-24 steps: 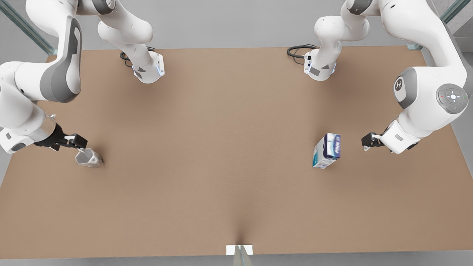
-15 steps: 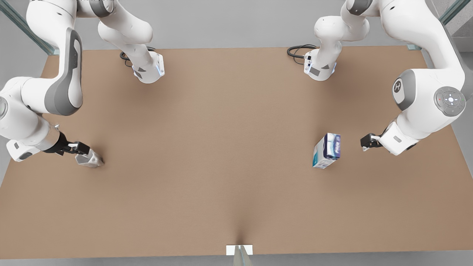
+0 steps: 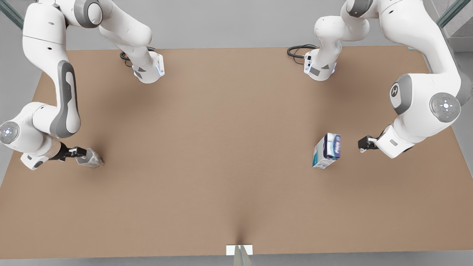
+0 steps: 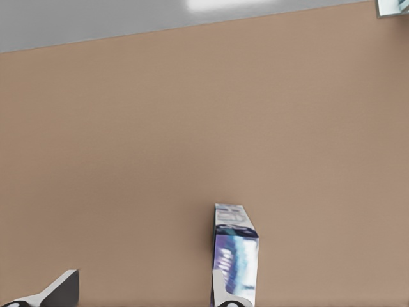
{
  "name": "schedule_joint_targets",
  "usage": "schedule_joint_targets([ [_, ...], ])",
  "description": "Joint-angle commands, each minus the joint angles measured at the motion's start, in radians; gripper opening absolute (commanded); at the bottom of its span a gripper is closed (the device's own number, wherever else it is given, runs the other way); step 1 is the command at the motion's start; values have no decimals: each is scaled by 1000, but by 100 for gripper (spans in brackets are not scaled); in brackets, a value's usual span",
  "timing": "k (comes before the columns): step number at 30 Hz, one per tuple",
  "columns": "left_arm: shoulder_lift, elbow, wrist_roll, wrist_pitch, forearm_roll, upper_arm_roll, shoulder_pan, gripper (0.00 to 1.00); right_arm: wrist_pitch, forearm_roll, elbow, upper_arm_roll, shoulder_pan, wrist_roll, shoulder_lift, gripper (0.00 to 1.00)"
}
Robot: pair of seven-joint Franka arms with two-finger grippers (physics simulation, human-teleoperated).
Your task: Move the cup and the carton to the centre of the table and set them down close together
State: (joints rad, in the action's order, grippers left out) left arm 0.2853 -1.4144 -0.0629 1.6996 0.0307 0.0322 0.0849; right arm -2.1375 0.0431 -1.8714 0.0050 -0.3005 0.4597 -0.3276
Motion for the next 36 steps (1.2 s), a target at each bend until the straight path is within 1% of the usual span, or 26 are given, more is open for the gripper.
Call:
schedule_joint_targets([
  [1, 3, 0, 0, 0, -2, 0, 1, 100, -1, 0, -11, 1, 4, 5, 5, 100],
  [3, 3, 0, 0, 2, -2, 0, -1, 100, -117, 0, -120, 1, 1, 109, 32, 100],
  [5, 6, 0, 0, 3, -2, 0, -1, 100, -124, 1, -130, 0, 0, 188, 5, 100],
  [7, 6, 0, 0, 2, -2, 0, -1, 100, -173, 12, -138, 0, -17, 218, -30, 100],
  [10, 6, 0, 0, 2, -2, -1, 1, 100, -217, 12, -181, 0, -26, 232, -34, 100],
  [16, 6, 0, 0, 2, -2, -1, 1, 100, -217, 12, -235, 0, -25, 234, -4, 100],
  [19, 6, 0, 0, 2, -2, 0, 0, 100, -289, 12, -281, 0, -26, 234, -5, 100],
  [28, 6, 0, 0, 0, -2, -1, -1, 100, -292, 12, -339, 0, -26, 234, 19, 100],
  [31, 6, 0, 0, 0, -2, -1, -1, 100, -318, 12, -339, 0, -26, 234, 7, 100],
  [32, 6, 0, 0, 0, -2, 0, -1, 100, -321, 12, -339, 0, -26, 234, 5, 90],
  [33, 6, 0, 0, 0, -2, 0, -1, 100, -324, 11, -333, 0, -25, 234, -1, 71],
  [34, 6, 0, 0, 0, -2, 0, -1, 100, -374, 11, -328, 0, -23, 232, -28, 39],
  [35, 6, 0, 0, 0, -2, 0, -1, 100, -375, 11, -316, 0, -23, 231, -39, 24],
  [36, 6, 0, 0, 0, -2, 0, -1, 100, -375, 11, -313, 0, -22, 231, -41, 21],
])
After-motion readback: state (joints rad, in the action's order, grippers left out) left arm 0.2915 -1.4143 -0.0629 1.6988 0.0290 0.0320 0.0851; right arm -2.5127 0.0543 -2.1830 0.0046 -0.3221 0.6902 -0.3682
